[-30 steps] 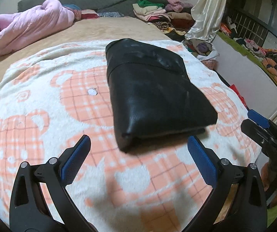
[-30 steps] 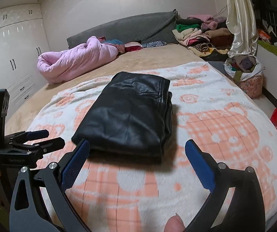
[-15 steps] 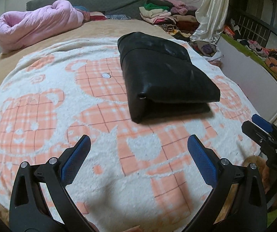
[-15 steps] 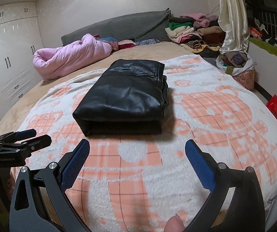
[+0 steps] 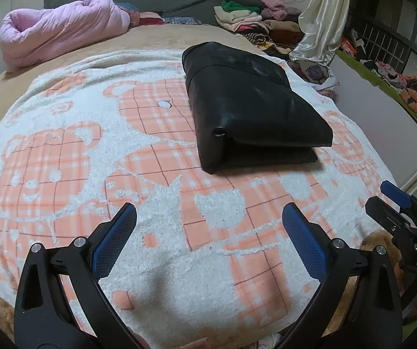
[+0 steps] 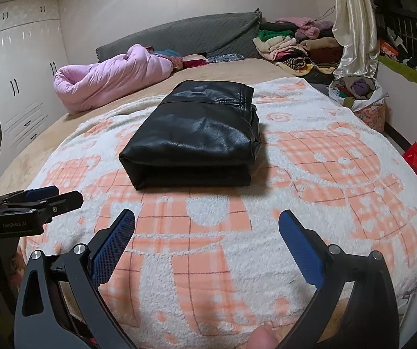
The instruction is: Fold large clothes
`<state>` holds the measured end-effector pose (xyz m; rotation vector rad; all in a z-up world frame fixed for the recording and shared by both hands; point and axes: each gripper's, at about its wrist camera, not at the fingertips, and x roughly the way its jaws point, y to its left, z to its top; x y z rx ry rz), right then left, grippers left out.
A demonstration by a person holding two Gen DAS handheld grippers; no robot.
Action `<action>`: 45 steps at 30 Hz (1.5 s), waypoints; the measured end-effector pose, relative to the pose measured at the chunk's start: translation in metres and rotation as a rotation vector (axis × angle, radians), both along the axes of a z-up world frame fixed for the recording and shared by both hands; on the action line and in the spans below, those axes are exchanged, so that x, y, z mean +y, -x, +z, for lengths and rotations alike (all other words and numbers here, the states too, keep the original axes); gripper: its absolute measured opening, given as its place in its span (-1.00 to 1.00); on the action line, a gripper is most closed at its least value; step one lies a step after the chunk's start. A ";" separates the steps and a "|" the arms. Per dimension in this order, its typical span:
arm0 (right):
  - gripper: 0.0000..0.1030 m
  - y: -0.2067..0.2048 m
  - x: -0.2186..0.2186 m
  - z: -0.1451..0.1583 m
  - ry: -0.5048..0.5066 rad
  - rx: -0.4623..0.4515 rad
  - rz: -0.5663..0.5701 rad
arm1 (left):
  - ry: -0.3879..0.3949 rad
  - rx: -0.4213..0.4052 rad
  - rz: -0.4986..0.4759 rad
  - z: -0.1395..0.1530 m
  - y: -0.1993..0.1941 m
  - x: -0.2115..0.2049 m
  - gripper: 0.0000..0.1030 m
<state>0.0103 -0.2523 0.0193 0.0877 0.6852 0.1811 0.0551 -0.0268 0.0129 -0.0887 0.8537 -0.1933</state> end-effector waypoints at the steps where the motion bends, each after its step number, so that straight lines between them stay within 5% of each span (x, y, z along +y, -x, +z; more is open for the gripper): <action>1: 0.91 0.000 0.000 0.000 0.001 -0.001 -0.001 | 0.001 0.000 -0.001 0.000 0.000 0.000 0.83; 45: 0.92 0.002 0.002 0.001 0.012 0.000 -0.001 | -0.046 -0.004 0.016 0.003 -0.002 0.001 0.83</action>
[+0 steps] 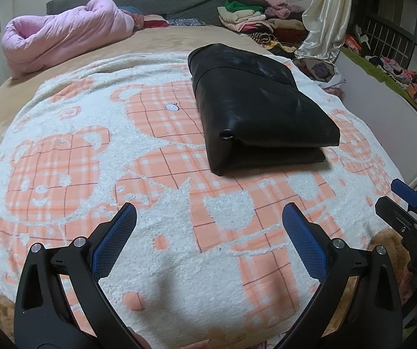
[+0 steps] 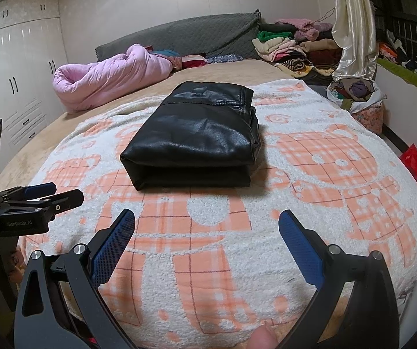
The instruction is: Fold large clothes
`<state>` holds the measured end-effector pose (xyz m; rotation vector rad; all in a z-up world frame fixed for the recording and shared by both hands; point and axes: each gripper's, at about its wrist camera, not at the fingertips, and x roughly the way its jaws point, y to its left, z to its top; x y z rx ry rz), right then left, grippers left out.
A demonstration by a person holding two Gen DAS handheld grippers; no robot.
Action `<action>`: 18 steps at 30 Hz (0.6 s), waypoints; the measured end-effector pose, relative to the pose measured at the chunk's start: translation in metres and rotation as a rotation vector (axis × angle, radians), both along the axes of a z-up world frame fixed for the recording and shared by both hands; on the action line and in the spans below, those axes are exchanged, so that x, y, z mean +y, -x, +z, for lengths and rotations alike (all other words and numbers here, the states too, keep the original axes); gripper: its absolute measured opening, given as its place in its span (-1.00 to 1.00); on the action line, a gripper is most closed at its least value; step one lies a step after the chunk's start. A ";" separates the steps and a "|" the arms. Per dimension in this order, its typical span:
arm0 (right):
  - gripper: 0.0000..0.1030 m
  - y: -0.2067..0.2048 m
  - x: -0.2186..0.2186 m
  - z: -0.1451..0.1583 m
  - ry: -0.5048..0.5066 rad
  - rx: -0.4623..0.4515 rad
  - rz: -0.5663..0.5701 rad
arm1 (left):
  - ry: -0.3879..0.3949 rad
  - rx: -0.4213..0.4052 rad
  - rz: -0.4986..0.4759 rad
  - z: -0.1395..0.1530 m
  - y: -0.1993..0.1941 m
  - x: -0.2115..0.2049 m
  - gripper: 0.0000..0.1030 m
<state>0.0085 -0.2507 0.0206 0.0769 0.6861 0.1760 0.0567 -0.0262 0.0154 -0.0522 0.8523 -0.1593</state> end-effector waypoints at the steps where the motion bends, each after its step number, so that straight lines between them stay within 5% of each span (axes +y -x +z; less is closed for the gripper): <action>1: 0.92 0.000 0.000 0.000 -0.001 0.001 -0.001 | 0.000 -0.001 0.000 0.000 0.000 0.000 0.83; 18: 0.92 0.001 0.001 0.000 0.005 0.000 -0.003 | -0.010 -0.006 0.007 0.000 0.000 0.002 0.83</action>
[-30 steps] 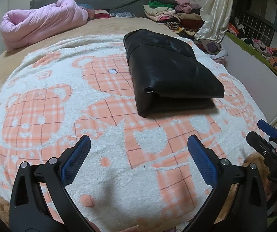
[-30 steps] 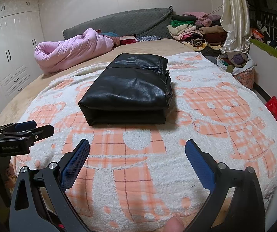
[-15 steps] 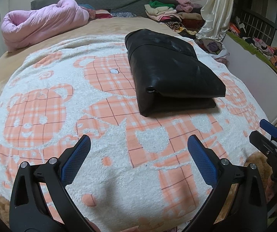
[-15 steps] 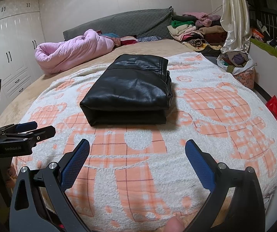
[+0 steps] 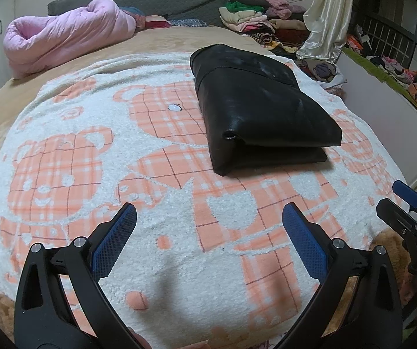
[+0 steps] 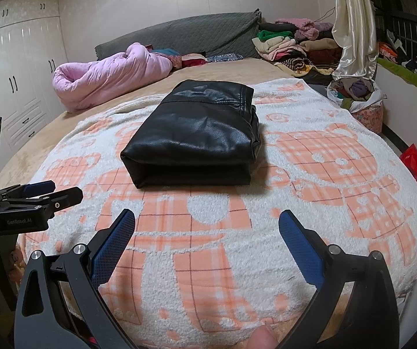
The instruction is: Fold large clothes
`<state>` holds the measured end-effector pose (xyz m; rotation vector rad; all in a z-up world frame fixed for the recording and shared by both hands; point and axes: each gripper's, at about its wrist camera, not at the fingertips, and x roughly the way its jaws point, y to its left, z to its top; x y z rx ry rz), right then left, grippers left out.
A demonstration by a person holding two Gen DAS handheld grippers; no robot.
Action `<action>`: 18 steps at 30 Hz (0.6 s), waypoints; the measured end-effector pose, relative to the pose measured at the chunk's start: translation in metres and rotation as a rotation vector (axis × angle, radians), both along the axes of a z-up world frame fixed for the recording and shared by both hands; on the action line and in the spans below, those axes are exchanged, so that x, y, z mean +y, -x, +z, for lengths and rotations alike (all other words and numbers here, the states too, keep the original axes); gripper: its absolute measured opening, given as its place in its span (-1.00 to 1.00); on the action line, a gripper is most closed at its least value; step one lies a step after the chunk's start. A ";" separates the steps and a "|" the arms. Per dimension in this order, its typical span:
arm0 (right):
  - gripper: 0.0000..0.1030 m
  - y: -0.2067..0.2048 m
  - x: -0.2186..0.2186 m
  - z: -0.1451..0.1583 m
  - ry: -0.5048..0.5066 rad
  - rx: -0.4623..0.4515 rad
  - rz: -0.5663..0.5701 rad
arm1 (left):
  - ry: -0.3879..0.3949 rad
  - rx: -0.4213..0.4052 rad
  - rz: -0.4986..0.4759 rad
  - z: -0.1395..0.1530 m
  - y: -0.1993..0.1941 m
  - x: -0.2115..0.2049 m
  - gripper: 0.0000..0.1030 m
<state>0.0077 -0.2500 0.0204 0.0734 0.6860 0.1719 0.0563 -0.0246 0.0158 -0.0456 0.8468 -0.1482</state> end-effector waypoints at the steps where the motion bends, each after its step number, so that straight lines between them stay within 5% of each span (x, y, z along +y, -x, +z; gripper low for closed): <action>1: 0.92 0.000 0.000 0.000 -0.002 0.002 0.003 | 0.000 0.000 0.001 0.000 0.000 0.001 0.83; 11: 0.91 0.006 -0.003 0.000 0.000 -0.002 -0.028 | 0.039 0.026 0.022 -0.004 -0.003 0.011 0.83; 18: 0.91 0.031 -0.089 0.007 -0.043 -0.034 -0.288 | 0.055 0.091 0.149 -0.008 -0.027 0.065 0.83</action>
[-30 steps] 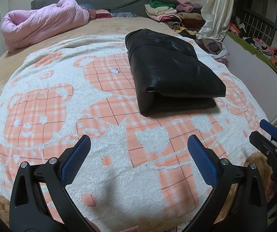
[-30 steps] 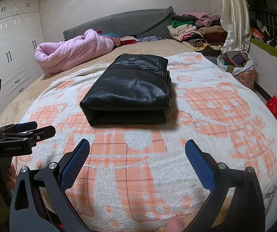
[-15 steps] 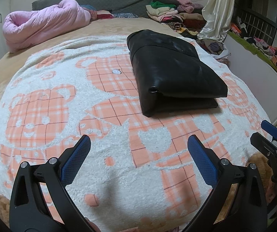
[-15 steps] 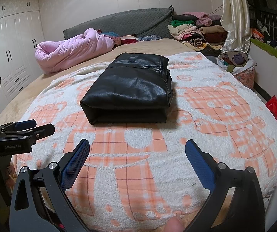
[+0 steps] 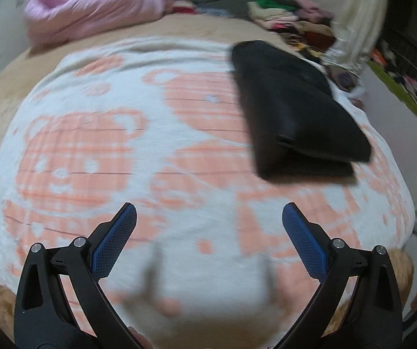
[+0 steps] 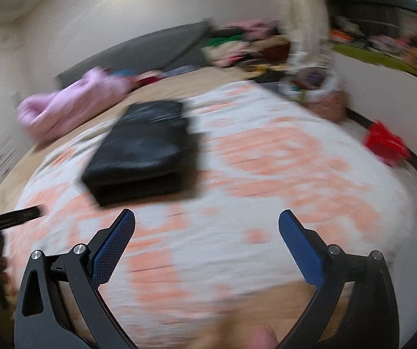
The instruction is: Fold large clothes
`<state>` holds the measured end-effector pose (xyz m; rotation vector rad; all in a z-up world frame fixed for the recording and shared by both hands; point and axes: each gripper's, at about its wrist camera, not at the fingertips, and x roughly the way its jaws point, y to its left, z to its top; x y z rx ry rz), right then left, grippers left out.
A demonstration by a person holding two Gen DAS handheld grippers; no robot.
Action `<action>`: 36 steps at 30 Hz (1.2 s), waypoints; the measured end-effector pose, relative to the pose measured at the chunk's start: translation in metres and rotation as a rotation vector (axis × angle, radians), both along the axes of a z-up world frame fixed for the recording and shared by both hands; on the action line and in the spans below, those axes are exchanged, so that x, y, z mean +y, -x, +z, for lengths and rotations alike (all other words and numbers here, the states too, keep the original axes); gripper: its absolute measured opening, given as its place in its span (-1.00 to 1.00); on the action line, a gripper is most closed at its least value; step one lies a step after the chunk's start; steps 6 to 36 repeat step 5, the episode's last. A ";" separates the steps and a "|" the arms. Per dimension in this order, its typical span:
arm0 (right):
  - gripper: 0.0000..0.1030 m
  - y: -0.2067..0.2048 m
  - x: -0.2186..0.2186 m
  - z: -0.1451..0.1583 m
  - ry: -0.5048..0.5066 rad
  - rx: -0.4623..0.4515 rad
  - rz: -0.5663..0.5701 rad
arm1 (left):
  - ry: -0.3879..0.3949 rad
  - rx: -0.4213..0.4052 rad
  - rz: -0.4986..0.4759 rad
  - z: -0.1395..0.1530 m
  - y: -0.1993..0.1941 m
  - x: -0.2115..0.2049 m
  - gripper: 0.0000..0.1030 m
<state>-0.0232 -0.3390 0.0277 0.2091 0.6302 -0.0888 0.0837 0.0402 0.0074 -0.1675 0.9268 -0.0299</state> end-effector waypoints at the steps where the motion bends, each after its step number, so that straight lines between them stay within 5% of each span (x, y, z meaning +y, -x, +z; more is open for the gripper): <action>1: 0.91 0.004 -0.024 -0.001 0.007 0.003 -0.067 | 0.000 0.018 0.035 0.001 -0.008 0.020 0.83; 5: 0.91 0.041 -0.164 -0.022 0.066 0.109 -0.499 | -0.040 0.053 0.179 0.006 -0.035 0.114 0.83; 36: 0.91 0.041 -0.164 -0.022 0.066 0.109 -0.499 | -0.040 0.053 0.179 0.006 -0.035 0.114 0.83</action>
